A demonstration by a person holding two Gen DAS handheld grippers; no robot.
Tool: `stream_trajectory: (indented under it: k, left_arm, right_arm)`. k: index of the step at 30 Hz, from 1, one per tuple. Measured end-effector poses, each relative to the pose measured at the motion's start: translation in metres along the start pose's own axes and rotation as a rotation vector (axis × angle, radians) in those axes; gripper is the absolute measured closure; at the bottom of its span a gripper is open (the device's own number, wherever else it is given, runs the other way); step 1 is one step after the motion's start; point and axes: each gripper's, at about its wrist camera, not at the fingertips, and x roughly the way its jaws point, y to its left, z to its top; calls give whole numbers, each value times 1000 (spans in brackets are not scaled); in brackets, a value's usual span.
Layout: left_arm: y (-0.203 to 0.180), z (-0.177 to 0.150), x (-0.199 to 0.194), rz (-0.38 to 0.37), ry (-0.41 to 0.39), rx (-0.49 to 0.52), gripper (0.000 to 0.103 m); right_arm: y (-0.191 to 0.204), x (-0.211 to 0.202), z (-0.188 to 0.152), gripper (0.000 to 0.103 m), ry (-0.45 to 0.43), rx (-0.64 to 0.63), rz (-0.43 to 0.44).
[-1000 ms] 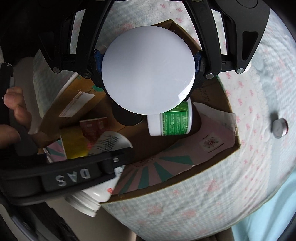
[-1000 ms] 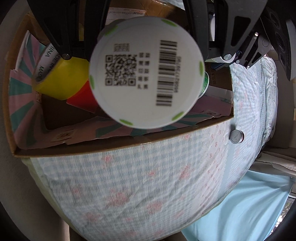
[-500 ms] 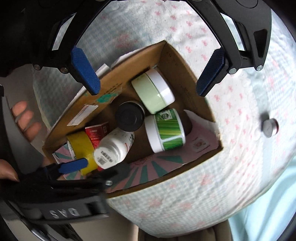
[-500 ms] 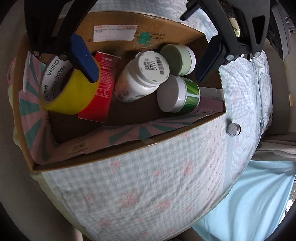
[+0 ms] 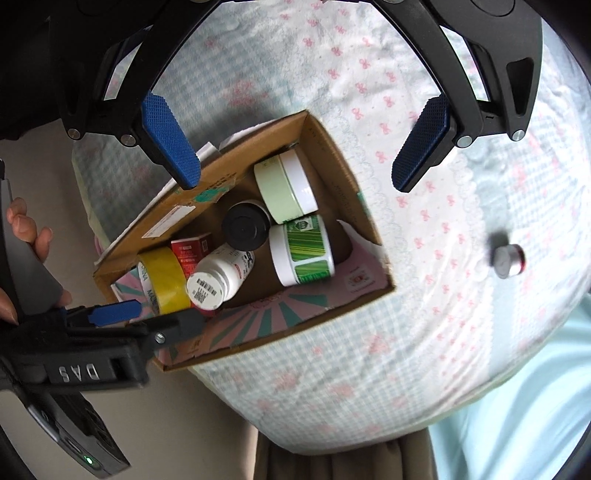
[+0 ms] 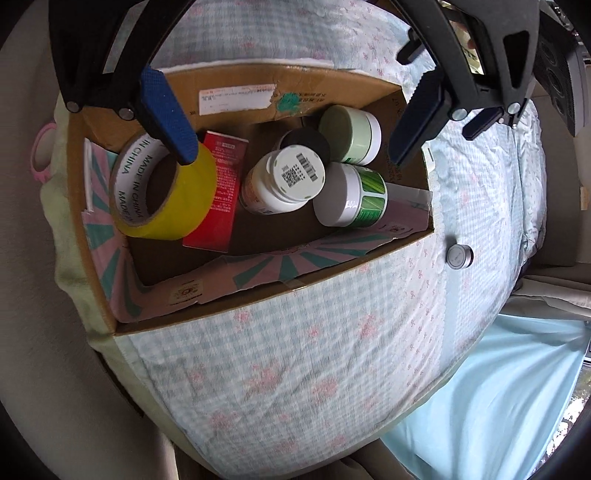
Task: Organize rigid objects
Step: 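Withdraw both tools from the box back over the bed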
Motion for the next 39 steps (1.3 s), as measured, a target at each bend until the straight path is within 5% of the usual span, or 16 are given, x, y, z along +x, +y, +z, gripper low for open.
stream_trajectory:
  k: [11,22,30,39]
  left_arm:
    - [34,-6,-93,96,-109,-26,0]
    - [115,-48,-184,188,-217,-93,0]
    - [194,-73,-232,171,-265,-127,0]
    - [273,-87,-234,152,-248,-121,0]
  right_arm:
    - [35,-68,-31,0,-134,-54,-129]
    - [124,-139,-93,0,-363,-147,-251]
    - [192,-133,-131,0,-393,-134,-261]
    - [269,-100,-162,0,-440,-163,-204]
